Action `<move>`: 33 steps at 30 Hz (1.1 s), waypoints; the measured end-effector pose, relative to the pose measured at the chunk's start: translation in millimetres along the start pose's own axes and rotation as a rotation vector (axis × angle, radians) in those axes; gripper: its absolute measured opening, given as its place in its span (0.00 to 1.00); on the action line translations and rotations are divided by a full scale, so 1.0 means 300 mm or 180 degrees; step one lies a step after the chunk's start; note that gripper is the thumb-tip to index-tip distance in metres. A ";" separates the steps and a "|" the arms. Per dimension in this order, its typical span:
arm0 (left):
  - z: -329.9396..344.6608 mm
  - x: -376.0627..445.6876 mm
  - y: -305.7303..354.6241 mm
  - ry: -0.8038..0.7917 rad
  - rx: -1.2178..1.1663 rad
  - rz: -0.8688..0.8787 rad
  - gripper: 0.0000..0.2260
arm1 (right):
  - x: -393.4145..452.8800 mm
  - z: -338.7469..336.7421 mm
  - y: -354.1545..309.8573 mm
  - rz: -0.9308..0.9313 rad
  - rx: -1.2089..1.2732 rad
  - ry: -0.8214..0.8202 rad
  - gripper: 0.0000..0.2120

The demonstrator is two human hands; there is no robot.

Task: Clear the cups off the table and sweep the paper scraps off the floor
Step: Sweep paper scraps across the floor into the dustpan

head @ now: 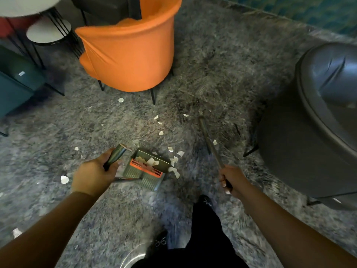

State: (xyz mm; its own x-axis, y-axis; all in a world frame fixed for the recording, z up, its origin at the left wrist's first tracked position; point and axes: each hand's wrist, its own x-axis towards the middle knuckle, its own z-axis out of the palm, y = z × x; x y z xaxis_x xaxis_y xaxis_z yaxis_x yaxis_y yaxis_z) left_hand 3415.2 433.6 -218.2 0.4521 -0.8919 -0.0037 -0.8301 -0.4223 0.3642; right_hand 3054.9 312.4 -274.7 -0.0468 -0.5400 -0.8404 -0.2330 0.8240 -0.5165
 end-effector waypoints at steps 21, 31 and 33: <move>0.109 0.114 0.419 0.0009 0.0057 -0.1319 0.23 | 0.428 -0.236 -0.376 0.0515 -0.1089 -0.0406 0.14; 0.096 0.199 0.413 0.0032 -0.0053 -0.1459 0.24 | 0.332 -0.102 -0.458 0.0587 -0.1063 -0.0870 0.08; 0.081 0.219 0.400 0.0064 -0.0079 -0.1437 0.24 | 0.318 -0.087 -0.477 0.0535 -0.0989 -0.0897 0.08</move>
State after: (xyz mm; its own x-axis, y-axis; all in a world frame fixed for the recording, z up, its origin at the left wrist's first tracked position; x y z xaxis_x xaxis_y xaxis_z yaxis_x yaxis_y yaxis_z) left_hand 3337.3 320.5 -197.5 0.7735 -0.6160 -0.1494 -0.5404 -0.7640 0.3526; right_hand 3058.5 138.4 -276.6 0.1473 -0.2998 -0.9426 -0.5274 0.7824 -0.3312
